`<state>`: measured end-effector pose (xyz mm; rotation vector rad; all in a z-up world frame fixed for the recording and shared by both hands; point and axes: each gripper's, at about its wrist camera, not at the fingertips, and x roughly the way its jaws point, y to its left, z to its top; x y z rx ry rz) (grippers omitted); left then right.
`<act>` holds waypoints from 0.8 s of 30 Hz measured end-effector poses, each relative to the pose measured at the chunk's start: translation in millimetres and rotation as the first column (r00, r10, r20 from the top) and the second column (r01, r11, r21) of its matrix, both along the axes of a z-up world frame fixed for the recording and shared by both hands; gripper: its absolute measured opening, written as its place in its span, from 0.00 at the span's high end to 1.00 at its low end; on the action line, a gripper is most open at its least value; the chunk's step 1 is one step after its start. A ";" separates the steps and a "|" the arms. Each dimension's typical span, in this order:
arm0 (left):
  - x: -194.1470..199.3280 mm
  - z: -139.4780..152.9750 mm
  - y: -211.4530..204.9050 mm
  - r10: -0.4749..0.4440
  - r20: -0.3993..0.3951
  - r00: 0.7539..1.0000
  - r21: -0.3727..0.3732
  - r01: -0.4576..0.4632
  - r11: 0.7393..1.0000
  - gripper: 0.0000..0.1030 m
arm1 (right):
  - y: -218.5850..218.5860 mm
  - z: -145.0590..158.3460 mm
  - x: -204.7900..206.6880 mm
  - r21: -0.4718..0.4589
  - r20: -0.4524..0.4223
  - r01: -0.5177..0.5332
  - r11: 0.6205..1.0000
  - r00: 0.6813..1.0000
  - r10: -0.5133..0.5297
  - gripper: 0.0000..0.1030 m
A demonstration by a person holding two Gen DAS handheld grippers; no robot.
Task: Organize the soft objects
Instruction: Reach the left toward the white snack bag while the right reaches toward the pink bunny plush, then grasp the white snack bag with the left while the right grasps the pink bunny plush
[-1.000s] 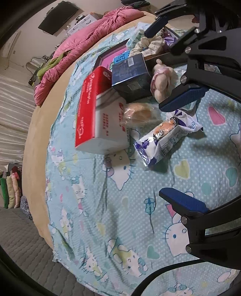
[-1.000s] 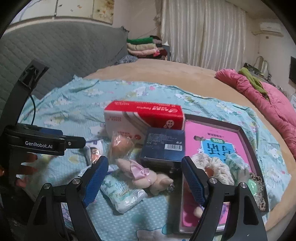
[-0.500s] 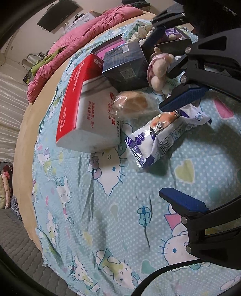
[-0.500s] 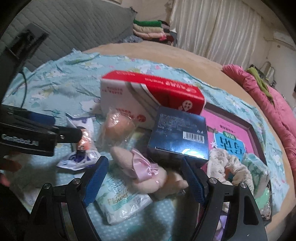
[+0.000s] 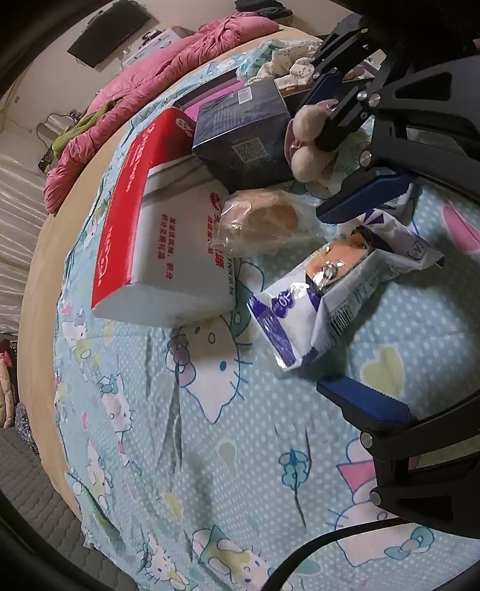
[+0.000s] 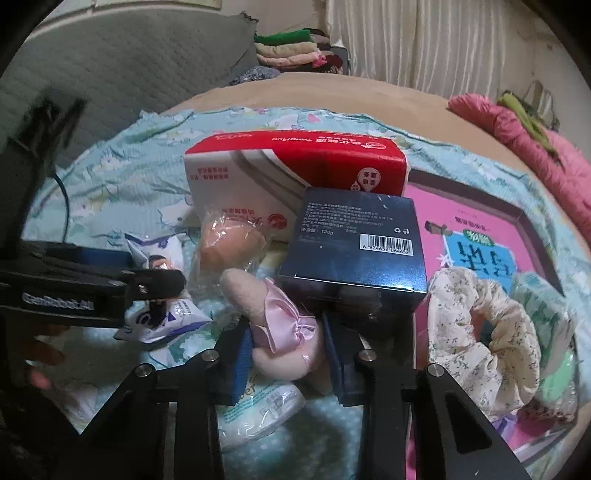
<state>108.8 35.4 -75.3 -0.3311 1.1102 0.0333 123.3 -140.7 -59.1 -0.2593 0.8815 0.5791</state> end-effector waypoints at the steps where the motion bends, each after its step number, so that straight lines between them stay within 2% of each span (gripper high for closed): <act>1: 0.3 -0.6 -0.1 0.002 0.001 1.000 -0.004 -0.002 1.000 0.22 | -1.6 1.3 -0.2 0.012 -0.004 -0.003 1.000 1.000 0.003 0.67; 6: 4.7 -8.0 0.3 -0.002 -0.003 1.000 -0.020 0.002 1.000 0.40 | -9.3 9.2 -2.3 0.076 -0.021 0.000 0.997 1.000 0.001 0.67; 10: 4.2 -9.4 0.1 -0.013 0.008 1.000 -0.011 0.013 1.000 0.45 | -13.5 17.1 -5.8 0.106 -0.001 0.001 0.994 1.000 -0.001 0.67; 24: -24.9 15.3 6.0 -0.014 0.055 0.998 0.001 0.014 1.000 0.47 | -17.2 34.6 -11.9 0.158 0.029 -0.011 0.987 1.000 0.007 0.67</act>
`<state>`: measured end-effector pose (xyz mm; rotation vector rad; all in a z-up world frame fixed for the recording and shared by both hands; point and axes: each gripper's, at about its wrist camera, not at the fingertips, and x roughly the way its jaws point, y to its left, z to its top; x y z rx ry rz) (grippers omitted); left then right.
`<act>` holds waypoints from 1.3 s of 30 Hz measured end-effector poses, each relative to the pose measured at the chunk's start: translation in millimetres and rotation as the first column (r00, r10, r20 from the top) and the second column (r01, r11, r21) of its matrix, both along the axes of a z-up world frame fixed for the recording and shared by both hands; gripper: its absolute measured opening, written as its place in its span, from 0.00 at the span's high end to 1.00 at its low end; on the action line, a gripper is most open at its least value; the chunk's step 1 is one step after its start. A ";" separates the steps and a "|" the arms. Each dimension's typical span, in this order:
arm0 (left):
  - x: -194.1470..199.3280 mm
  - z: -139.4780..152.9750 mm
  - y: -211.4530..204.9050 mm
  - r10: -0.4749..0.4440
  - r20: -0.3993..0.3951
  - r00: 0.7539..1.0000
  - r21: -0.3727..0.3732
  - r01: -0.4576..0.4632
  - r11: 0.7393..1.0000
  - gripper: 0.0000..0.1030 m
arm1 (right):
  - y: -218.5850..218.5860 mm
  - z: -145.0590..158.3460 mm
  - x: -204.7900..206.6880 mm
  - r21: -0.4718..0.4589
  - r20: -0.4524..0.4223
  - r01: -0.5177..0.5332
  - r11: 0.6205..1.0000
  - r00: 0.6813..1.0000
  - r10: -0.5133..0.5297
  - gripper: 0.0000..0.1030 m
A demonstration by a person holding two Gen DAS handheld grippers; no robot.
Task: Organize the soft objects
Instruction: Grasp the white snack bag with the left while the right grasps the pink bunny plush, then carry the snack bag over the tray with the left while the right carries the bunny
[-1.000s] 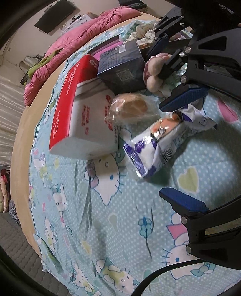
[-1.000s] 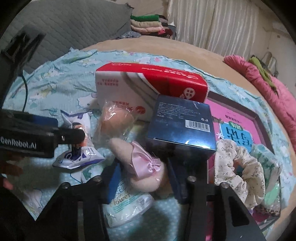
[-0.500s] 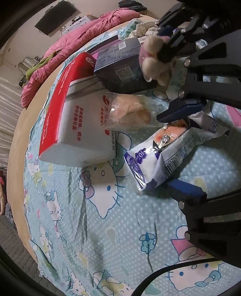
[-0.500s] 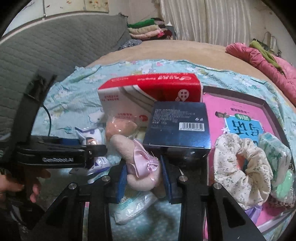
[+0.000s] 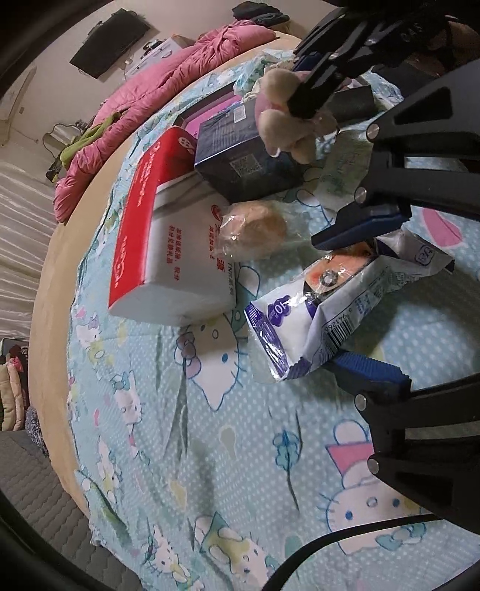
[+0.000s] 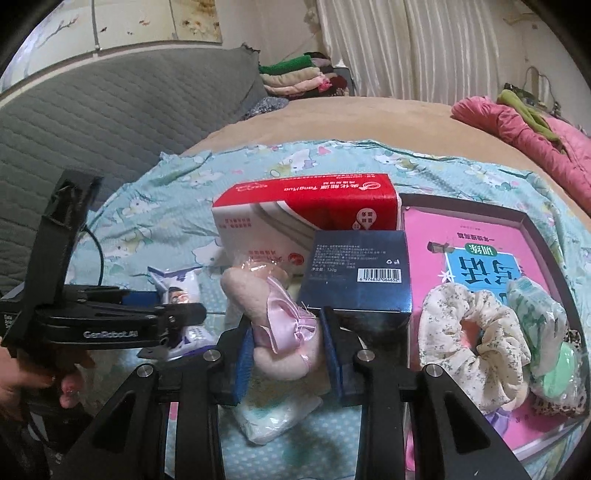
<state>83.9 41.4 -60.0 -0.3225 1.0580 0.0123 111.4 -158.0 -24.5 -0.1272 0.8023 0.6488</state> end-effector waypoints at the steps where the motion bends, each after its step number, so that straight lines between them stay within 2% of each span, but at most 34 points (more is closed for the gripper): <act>1: -0.5 1.8 0.5 0.002 -0.001 1.000 -0.005 -0.002 1.000 0.47 | -0.3 1.1 -0.4 0.002 0.003 0.000 1.000 1.000 0.000 0.67; 5: -6.1 12.4 1.2 0.009 0.019 1.000 0.008 -0.009 1.000 0.47 | -2.5 7.8 -2.9 0.021 0.018 -0.001 1.000 1.000 0.000 0.67; 13: -14.5 52.3 -20.0 -0.024 0.094 0.995 0.055 0.019 0.998 0.47 | -17.0 29.1 -7.8 0.080 0.060 0.016 0.997 0.998 -0.020 0.67; 25: -7.6 101.7 -87.1 -0.145 0.164 0.976 0.119 0.127 0.985 0.47 | -73.2 75.1 -9.5 0.217 0.137 0.113 0.969 0.980 -0.145 0.67; 29: -1.3 110.9 -121.4 -0.213 0.170 0.962 0.139 0.191 0.972 0.47 | -105.4 88.6 -5.9 0.255 0.158 0.176 0.951 0.962 -0.221 0.67; 34: 9.9 116.3 -161.1 -0.288 0.169 0.943 0.151 0.264 0.953 0.47 | -153.2 101.1 1.9 0.291 0.178 0.274 0.917 0.926 -0.333 0.67; 37: 16.0 116.5 -182.6 -0.321 0.168 0.932 0.121 0.303 0.945 0.47 | -178.9 104.5 6.1 0.319 0.174 0.322 0.891 0.905 -0.389 0.67; 39: 19.1 114.8 -197.7 -0.348 0.160 0.924 0.135 0.329 0.935 0.47 | -193.1 105.5 8.7 0.330 0.169 0.350 0.877 0.892 -0.420 0.67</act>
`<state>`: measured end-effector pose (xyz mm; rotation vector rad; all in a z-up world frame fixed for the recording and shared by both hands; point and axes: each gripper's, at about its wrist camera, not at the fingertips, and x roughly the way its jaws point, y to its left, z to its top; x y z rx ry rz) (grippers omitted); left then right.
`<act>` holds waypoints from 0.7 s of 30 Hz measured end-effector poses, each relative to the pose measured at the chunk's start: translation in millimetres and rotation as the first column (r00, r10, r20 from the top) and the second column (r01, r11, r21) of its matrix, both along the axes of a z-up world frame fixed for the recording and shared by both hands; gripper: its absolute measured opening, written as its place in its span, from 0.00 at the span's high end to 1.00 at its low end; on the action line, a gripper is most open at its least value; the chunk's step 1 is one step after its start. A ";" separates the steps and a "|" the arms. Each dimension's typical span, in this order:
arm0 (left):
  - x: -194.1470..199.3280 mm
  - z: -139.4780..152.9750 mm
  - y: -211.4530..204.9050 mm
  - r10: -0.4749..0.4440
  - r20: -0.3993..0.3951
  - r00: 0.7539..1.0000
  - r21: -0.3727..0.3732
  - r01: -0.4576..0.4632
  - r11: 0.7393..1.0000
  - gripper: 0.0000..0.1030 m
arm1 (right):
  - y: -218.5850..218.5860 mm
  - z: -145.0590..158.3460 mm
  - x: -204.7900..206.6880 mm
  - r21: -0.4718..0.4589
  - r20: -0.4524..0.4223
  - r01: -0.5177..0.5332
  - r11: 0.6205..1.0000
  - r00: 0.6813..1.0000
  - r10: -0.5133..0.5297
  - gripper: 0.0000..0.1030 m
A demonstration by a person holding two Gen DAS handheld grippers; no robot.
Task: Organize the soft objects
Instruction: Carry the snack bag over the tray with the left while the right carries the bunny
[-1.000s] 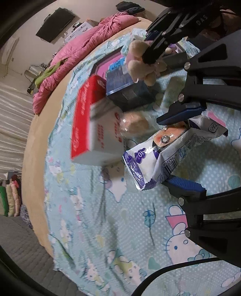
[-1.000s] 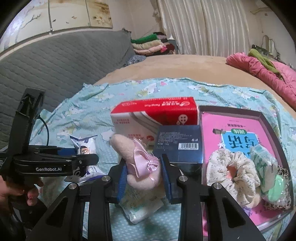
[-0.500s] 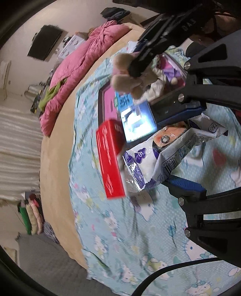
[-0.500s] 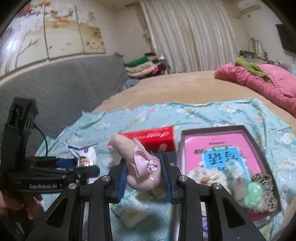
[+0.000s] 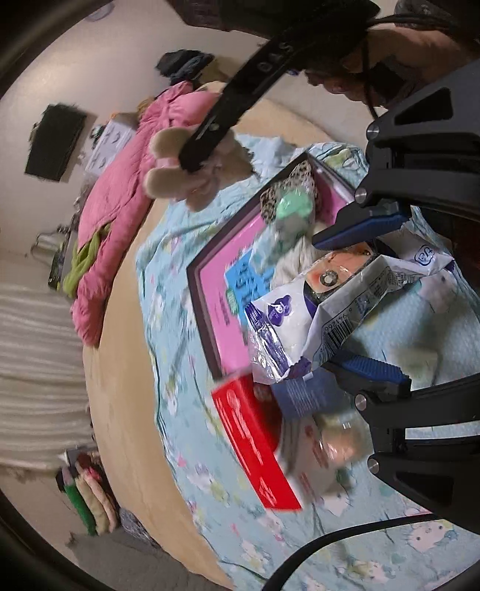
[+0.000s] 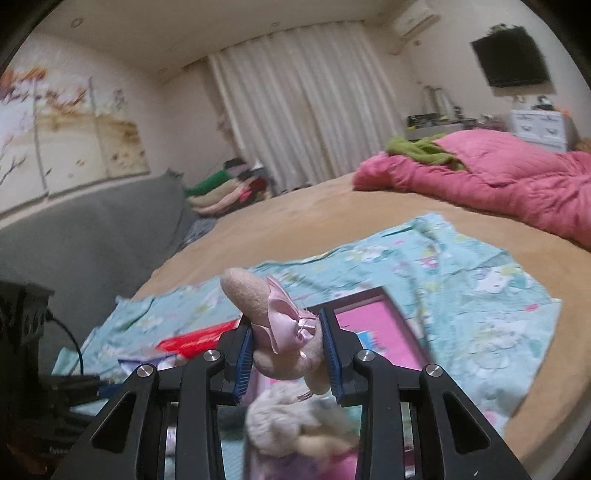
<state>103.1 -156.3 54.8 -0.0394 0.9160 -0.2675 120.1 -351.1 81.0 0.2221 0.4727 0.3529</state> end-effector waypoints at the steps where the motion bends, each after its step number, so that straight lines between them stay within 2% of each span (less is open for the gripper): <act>1: 1.3 -1.0 -9.3 -0.020 -0.002 1.000 0.007 0.020 1.000 0.47 | -4.8 -0.4 0.9 0.004 0.000 0.011 1.000 1.000 -0.011 0.67; 9: 14.2 -19.8 -54.0 -0.110 -0.041 0.993 0.012 0.110 0.994 0.47 | -28.2 -7.3 6.8 0.011 -0.022 0.064 0.998 0.998 -0.064 0.67; 21: 32.3 -50.0 -91.6 -0.153 -0.083 0.985 0.026 0.156 0.987 0.47 | -45.9 -27.6 20.1 0.002 -0.080 0.101 0.995 0.992 -0.100 0.67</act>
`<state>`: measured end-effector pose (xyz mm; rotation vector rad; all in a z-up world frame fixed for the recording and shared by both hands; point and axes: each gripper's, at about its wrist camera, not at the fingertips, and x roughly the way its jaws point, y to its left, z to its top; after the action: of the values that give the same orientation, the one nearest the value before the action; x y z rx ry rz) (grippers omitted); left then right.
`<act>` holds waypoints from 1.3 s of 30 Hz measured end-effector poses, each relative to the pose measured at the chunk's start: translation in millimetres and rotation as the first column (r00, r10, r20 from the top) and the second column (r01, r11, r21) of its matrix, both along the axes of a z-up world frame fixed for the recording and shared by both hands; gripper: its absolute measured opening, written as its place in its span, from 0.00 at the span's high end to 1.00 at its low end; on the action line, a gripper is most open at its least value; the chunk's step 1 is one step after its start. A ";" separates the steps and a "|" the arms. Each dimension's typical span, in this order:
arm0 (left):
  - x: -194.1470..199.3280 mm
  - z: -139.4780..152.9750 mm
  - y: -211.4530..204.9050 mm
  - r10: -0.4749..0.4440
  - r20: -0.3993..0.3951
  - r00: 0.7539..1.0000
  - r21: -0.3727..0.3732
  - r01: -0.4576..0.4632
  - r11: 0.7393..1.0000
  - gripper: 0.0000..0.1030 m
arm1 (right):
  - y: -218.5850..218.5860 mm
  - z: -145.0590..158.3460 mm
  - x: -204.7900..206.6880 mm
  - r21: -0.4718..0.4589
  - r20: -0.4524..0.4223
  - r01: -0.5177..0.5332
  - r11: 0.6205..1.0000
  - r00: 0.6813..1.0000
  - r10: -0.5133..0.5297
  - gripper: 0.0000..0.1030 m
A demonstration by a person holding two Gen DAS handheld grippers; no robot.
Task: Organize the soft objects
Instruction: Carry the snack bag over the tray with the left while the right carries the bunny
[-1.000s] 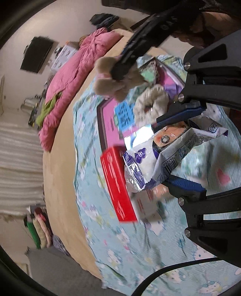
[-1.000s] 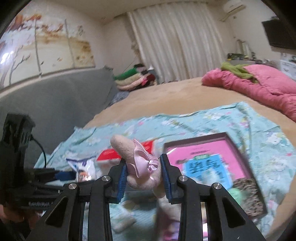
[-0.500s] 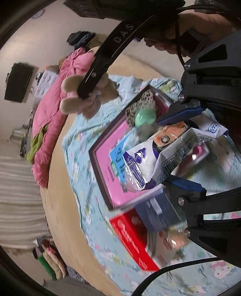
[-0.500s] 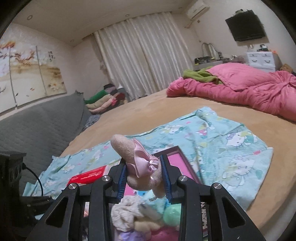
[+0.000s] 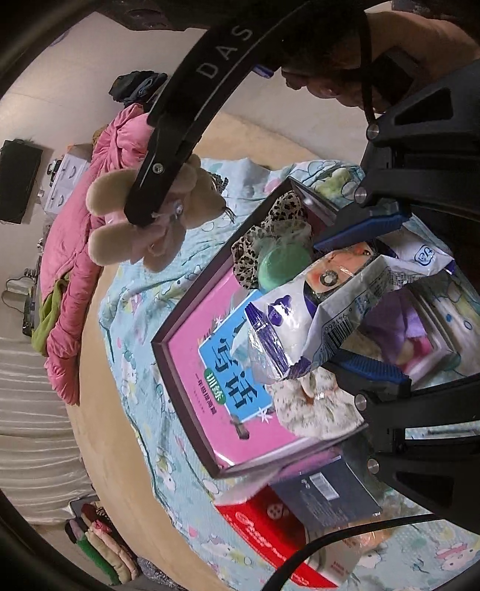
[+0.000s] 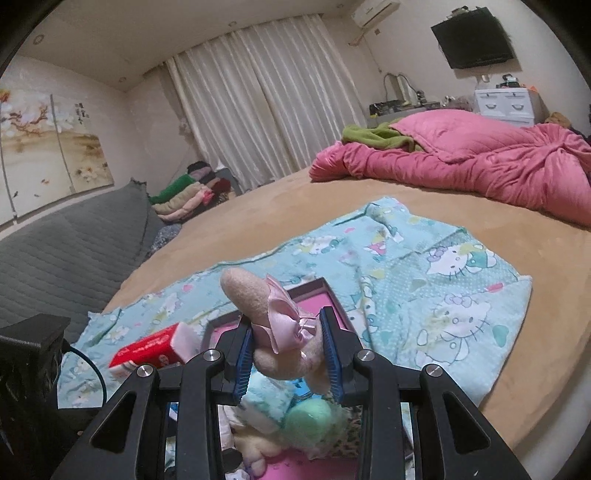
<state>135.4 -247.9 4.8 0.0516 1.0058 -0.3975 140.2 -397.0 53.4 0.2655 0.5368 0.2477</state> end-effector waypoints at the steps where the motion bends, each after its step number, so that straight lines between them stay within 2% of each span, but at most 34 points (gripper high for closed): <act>1: 1.5 -1.5 -1.8 -0.002 -0.002 1.000 0.001 0.002 1.000 0.47 | -1.0 -1.9 1.3 -0.001 -0.007 0.002 1.000 1.000 -0.002 0.67; 17: 10.4 -28.2 -3.1 -0.013 -0.029 0.999 0.063 0.014 0.998 0.47 | -5.0 -26.5 25.5 -0.006 -0.101 -0.014 1.000 0.995 0.013 0.67; 26: 19.4 -37.0 4.5 0.002 -0.039 0.999 0.058 0.001 0.998 0.47 | 3.6 -40.4 38.0 -0.027 -0.145 -0.038 0.999 0.989 0.033 0.67; 30: 23.7 -42.9 6.2 0.009 -0.050 0.999 0.069 -0.006 0.998 0.51 | 7.6 -46.1 43.6 -0.042 -0.159 -0.049 0.998 0.986 0.042 0.67; 39: 24.9 -46.4 10.3 0.011 -0.052 0.999 0.042 -0.008 0.999 0.51 | 15.1 -61.7 56.0 -0.087 -0.202 -0.062 0.994 0.979 0.044 0.66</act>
<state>160.3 -237.5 -41.6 0.0749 1.0656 -0.3706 196.2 -381.9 -8.4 0.1860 0.7529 0.2485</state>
